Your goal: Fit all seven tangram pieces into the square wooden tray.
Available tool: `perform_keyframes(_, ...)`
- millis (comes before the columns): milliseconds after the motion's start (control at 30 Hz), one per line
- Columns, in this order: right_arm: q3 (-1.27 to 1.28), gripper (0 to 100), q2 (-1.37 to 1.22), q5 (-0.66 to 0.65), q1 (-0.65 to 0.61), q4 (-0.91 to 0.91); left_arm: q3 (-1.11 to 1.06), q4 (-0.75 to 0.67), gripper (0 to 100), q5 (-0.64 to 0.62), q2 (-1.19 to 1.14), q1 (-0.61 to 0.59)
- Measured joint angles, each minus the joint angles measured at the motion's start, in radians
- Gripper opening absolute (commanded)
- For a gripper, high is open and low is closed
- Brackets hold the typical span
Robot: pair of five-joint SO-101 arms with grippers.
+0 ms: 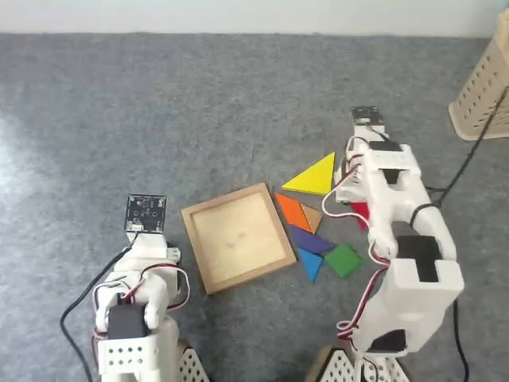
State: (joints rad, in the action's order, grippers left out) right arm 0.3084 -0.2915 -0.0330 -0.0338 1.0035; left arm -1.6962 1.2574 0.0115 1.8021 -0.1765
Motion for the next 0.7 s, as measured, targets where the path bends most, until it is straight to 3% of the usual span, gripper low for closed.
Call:
perform_keyframes(200, -0.041, 25.1, -0.002, -0.052, 0.029, 0.107, 0.000, 0.000, 1, 0.000, 0.000, 0.000)
perform_keyframes(400, -0.141, 38.0, -0.002, -0.046, 0.054, 0.244, 0.000, 0.000, 1, 0.000, 0.000, -0.002)
perform_keyframes(533, -0.198, 35.1, -0.005, 0.038, 0.043, 0.252, 0.000, 0.000, 1, 0.000, 0.000, -0.002)
perform_keyframes(700, -0.230, 27.0, -0.017, 0.235, -0.011, 0.226, 0.000, 0.000, 1, 0.000, 0.000, -0.002)
